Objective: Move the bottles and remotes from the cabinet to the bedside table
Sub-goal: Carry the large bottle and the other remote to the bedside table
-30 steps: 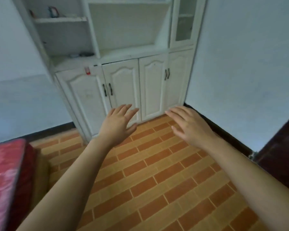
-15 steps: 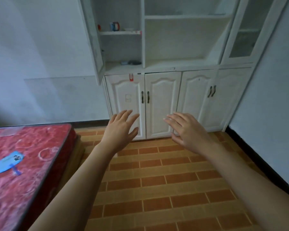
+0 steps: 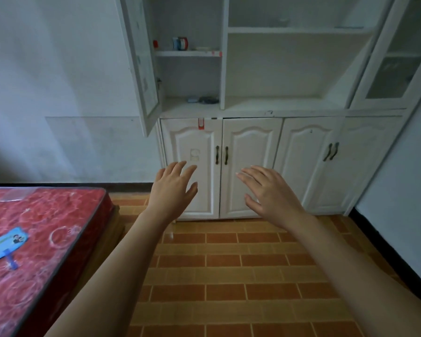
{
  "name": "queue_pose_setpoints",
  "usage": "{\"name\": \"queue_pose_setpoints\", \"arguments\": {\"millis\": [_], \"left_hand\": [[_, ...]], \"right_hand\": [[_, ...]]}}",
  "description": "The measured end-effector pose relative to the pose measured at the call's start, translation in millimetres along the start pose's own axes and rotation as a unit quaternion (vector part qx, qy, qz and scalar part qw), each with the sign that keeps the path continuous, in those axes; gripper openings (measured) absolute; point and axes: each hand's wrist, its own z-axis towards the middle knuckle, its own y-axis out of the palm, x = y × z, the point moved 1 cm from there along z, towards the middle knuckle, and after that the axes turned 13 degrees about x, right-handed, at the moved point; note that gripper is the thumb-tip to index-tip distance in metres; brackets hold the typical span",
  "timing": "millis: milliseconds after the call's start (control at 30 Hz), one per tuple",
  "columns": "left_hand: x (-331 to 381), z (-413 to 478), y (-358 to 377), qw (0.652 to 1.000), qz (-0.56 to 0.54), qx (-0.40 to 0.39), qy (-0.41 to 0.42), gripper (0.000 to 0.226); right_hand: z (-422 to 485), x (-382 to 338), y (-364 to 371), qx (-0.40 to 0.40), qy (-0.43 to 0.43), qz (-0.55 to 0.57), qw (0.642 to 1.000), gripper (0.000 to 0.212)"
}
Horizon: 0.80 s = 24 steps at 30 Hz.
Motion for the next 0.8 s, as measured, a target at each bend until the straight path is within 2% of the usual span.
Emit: {"name": "queue_pose_setpoints", "arguments": {"millis": [500, 800], "left_hand": [[-57, 202, 124, 1.0, 0.0, 0.007, -0.006, 0.046], [-82, 311, 210, 0.998, 0.035, 0.012, -0.059, 0.046]], "right_hand": [[148, 122, 142, 0.013, 0.059, 0.038, 0.997, 0.048], [238, 209, 254, 0.004, 0.047, 0.096, 0.994, 0.051]]}}
